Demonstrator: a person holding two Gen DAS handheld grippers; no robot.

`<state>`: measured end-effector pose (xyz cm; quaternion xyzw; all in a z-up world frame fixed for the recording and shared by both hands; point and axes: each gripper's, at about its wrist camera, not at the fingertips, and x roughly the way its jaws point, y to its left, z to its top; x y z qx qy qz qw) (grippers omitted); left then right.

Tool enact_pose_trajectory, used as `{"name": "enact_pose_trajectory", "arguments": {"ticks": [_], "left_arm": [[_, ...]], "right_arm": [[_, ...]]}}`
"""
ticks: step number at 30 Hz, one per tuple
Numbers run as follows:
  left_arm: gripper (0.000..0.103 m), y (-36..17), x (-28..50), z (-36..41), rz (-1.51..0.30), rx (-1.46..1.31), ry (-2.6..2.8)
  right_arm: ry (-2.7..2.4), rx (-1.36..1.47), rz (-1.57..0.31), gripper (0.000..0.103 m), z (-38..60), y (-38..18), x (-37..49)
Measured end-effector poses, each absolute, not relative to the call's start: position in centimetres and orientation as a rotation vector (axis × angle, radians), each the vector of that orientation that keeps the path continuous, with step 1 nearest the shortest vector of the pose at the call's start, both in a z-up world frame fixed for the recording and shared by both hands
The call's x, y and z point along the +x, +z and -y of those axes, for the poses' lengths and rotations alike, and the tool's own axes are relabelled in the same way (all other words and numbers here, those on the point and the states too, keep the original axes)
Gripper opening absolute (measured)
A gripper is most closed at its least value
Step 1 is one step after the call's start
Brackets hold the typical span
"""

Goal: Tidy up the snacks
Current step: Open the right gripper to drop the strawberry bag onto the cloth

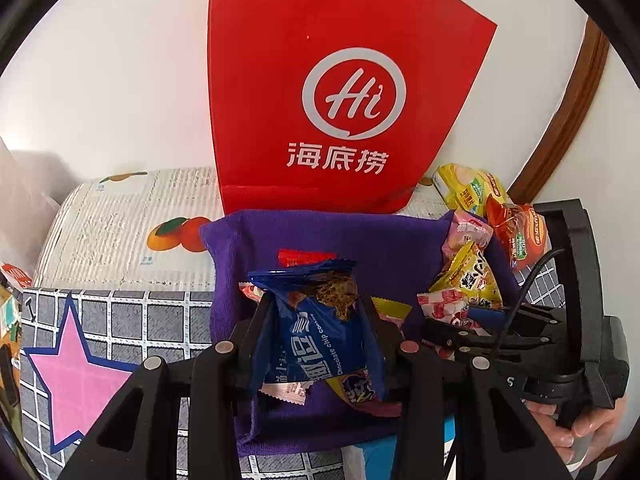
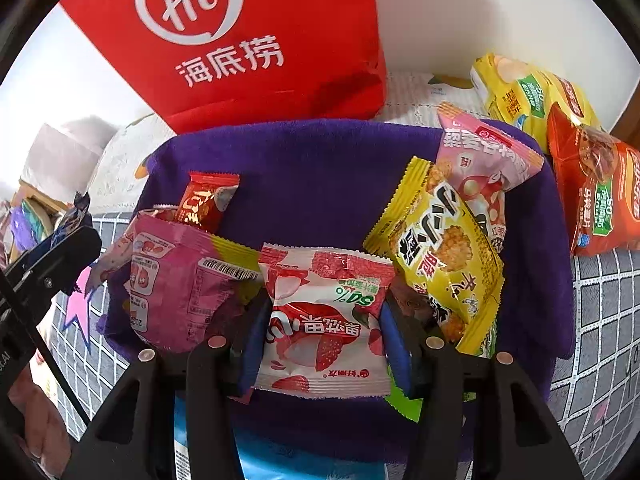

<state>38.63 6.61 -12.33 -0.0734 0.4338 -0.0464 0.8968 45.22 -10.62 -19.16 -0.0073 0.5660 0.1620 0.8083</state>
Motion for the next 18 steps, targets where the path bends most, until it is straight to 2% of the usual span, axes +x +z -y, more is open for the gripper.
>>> {"name": "enact_pose_trajectory", "arguments": {"ticks": [12,18], "left_arm": [[0.038,-13.1,39.1,-6.7,-0.935,-0.167,-0.091],[0.038,-13.2,39.1,-6.7,-0.940,-0.165,-0.092]], "right_arm": [[0.367,-0.101,-1.203,0.055,9.6,-19.5,44.7],[0.342,-0.299,-1.161,0.055,7.4,-20.0,43.6]]}}
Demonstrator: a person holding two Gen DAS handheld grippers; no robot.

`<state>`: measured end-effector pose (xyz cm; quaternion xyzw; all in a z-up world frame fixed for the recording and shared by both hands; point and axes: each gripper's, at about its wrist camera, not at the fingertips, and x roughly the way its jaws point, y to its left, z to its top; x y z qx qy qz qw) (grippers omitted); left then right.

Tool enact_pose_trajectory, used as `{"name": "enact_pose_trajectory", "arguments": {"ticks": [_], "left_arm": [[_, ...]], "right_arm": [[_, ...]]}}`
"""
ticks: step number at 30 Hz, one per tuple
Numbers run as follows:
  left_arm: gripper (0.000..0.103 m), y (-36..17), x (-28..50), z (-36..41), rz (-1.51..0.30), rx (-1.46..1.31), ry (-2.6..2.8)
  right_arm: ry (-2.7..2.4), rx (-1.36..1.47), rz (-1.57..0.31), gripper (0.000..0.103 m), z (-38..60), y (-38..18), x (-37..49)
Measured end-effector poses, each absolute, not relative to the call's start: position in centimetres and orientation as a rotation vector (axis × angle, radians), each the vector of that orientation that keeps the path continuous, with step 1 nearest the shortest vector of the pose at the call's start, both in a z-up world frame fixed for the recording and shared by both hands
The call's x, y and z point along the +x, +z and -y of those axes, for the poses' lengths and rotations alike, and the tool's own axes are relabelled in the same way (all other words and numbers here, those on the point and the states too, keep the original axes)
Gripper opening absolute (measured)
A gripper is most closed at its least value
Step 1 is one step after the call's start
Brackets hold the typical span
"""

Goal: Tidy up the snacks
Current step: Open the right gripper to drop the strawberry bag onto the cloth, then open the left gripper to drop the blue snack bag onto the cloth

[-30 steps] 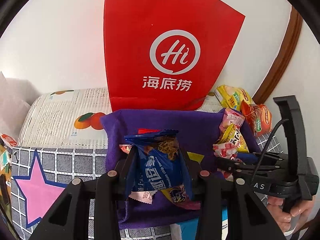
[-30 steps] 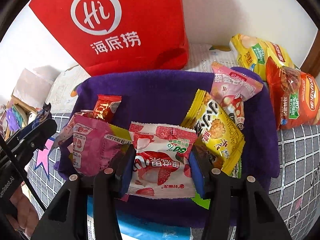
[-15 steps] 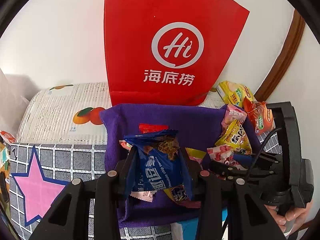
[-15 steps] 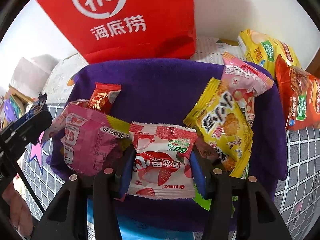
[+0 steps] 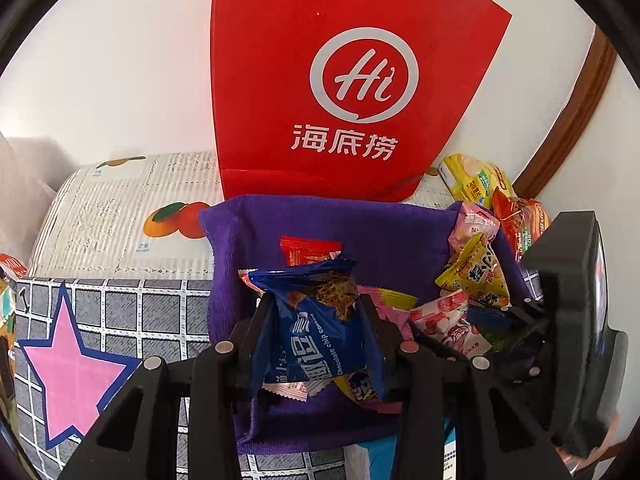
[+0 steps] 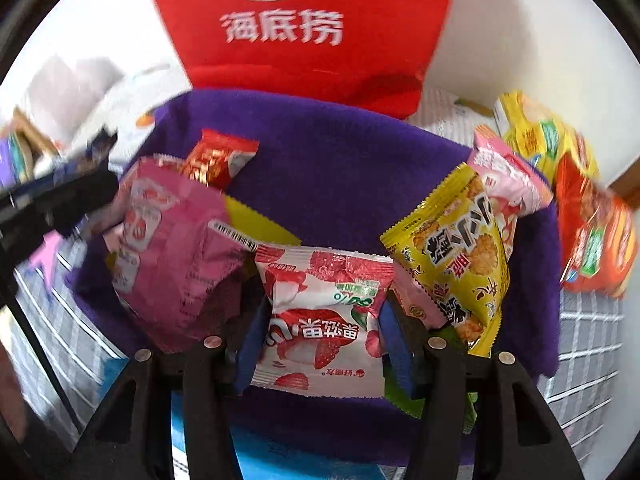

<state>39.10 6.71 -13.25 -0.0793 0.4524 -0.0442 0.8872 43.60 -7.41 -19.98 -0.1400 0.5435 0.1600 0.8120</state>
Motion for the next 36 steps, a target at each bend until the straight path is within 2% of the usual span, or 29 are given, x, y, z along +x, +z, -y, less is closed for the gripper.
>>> {"name": "enact_pose_trajectory", "arguments": {"ticks": [5,15,36], "left_arm": [[0.038,-13.4,39.3,-6.8,-0.947,-0.167,-0.093],[0.038,-13.7,39.3,-6.8,-0.953,-0.167,-0.095],[0.038,-15.3,40.2,-7.8,-0.983,-0.165,-0.046]], "right_arm": [[0.341,-0.365,-1.145,0.056,6.7,-20.2,43.2],[0.379,-0.249,-1.170,0.061,8.4,-19.3,44.1],[0.346,-0.152,-1.047,0.061,12.9,-13.2,43.1]]}}
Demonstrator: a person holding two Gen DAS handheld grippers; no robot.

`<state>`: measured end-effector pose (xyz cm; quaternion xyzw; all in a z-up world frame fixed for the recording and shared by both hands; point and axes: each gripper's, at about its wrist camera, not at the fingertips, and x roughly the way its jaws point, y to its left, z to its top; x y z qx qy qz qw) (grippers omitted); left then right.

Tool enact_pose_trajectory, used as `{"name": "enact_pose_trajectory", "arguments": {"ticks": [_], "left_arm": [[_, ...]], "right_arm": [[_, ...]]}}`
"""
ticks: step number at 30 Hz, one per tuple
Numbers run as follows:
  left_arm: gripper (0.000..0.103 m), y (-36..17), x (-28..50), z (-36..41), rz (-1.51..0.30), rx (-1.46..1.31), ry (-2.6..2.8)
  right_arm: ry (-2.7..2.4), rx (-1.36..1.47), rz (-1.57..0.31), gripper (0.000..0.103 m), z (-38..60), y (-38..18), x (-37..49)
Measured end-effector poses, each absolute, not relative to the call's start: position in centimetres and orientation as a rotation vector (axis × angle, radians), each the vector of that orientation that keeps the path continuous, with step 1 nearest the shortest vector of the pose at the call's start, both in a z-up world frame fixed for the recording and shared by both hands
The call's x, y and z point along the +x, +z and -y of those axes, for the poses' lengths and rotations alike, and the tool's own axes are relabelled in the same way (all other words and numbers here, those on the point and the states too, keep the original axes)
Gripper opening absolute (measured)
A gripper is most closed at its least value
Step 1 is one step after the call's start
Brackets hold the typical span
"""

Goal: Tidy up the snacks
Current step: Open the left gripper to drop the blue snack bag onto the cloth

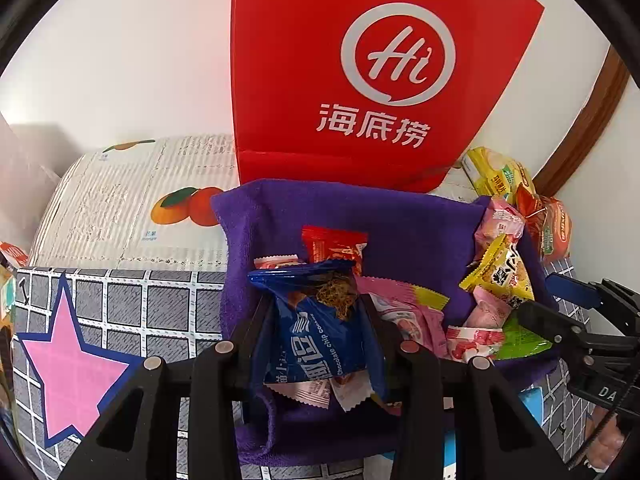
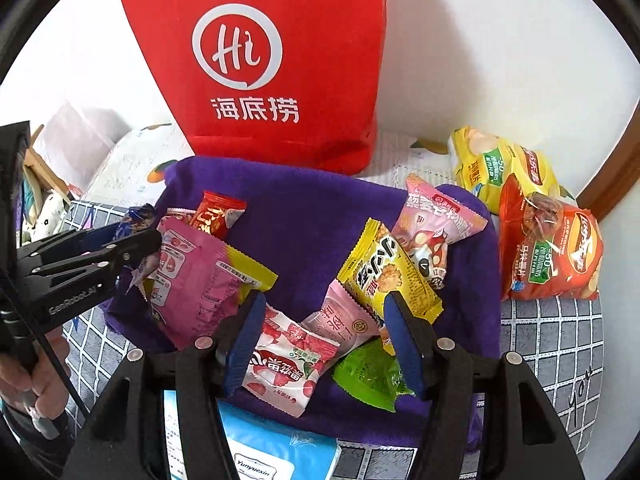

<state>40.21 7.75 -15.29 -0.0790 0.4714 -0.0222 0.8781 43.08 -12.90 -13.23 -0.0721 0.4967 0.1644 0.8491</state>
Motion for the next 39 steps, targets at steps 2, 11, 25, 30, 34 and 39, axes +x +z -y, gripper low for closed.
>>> {"name": "enact_pose_trajectory", "arguments": {"ticks": [2,11,25,30,34,39], "left_arm": [[0.038,-15.5,40.3,-7.8,-0.988,-0.161,-0.042],[0.038,-16.0,40.7,-8.2,-1.010,-0.151,-0.016],[0.038,-16.9,40.9,-7.1,-1.026,-0.086,0.014],[0.038,-17.0,41.0,-7.4,-1.027,-0.100,0.003],[0.039,-16.9,41.0,-7.6,-1.030,-0.120,0.003],[0.039,-16.8,40.9,-7.3,-1.031,-0.111,-0.001]], "right_arm": [[0.346,-0.154,-1.048,0.061,12.8,-13.4,43.1],[0.343,-0.161,-1.063,0.061,12.4,-14.0,43.4],[0.340,-0.166,-1.071,0.061,12.3,-14.4,43.4],[0.342,-0.180,-1.073,0.061,11.9,-14.6,43.3],[0.339,-0.182,-1.074,0.061,11.9,-14.6,43.3],[0.334,-0.183,-1.075,0.061,12.0,-14.7,43.4]]}}
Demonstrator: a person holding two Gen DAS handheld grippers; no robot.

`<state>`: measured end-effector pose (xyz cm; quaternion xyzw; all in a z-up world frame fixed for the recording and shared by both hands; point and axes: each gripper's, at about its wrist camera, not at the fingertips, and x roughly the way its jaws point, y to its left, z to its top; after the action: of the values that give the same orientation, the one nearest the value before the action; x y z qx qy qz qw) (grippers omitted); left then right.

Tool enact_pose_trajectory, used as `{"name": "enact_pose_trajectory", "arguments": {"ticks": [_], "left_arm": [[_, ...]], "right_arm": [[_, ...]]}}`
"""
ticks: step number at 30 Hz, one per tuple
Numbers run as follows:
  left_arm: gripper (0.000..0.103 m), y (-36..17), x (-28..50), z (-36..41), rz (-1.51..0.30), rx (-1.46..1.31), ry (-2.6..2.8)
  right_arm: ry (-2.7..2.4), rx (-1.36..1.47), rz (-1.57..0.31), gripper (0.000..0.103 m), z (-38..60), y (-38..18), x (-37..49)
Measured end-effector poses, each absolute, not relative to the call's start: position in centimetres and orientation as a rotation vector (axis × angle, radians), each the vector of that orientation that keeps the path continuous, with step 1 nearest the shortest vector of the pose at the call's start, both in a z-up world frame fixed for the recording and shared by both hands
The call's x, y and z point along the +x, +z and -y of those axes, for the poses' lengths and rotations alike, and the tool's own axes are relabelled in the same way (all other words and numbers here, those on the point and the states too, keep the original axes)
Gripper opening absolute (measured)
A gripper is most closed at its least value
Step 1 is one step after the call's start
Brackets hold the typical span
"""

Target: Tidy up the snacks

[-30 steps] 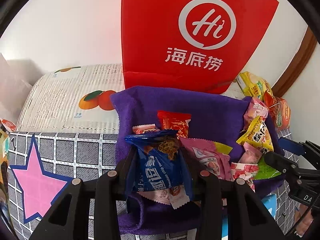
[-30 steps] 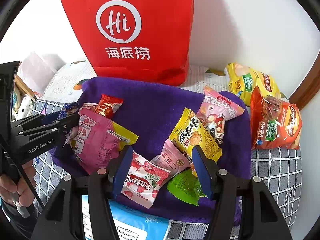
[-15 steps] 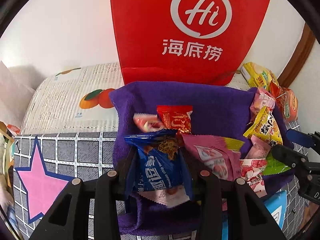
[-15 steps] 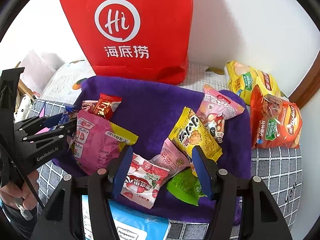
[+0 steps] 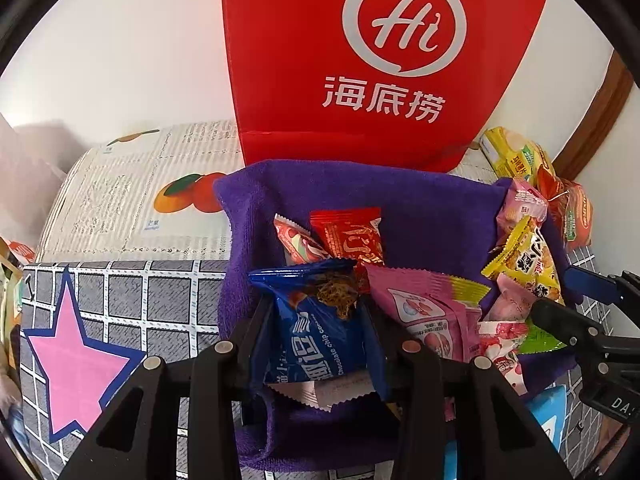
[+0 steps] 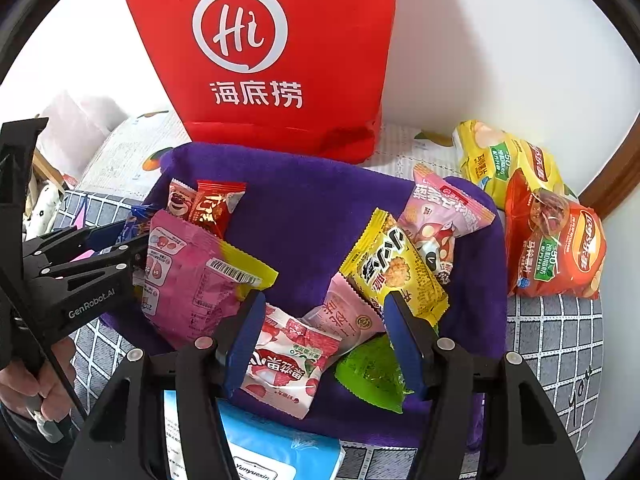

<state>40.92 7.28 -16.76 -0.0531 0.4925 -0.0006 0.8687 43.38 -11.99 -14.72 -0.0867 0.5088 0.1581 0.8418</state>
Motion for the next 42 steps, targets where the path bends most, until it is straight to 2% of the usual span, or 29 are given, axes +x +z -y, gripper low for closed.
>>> {"name": "enact_pose_trajectory", "arguments": {"ticks": [11,16,18,21,42], "left_arm": [[0.040,-15.6,40.4,-6.9,-1.018,-0.122,-0.045],[0.048,-14.8,40.1,-6.9,-0.997,-0.120,-0.064],[0.058,-14.3,39.9,-7.0,-0.982,-0.124,-0.066],[0.063,-13.7,39.7,-7.1,-0.962,-0.121,-0.067],[0.074,-11.6,38.6,-6.7,-0.913,-0.132,-0.094]], "right_arm": [[0.328,-0.177,-1.072,0.061,12.4,-14.5,43.5],[0.325,-0.175,-1.071,0.061,12.6,-14.4,43.6],[0.323,-0.173,-1.071,0.061,12.6,-14.3,43.6],[0.320,-0.168,-1.070,0.061,12.7,-14.2,43.6],[0.293,-0.143,-1.088,0.063,13.0,-14.1,43.6]]}}
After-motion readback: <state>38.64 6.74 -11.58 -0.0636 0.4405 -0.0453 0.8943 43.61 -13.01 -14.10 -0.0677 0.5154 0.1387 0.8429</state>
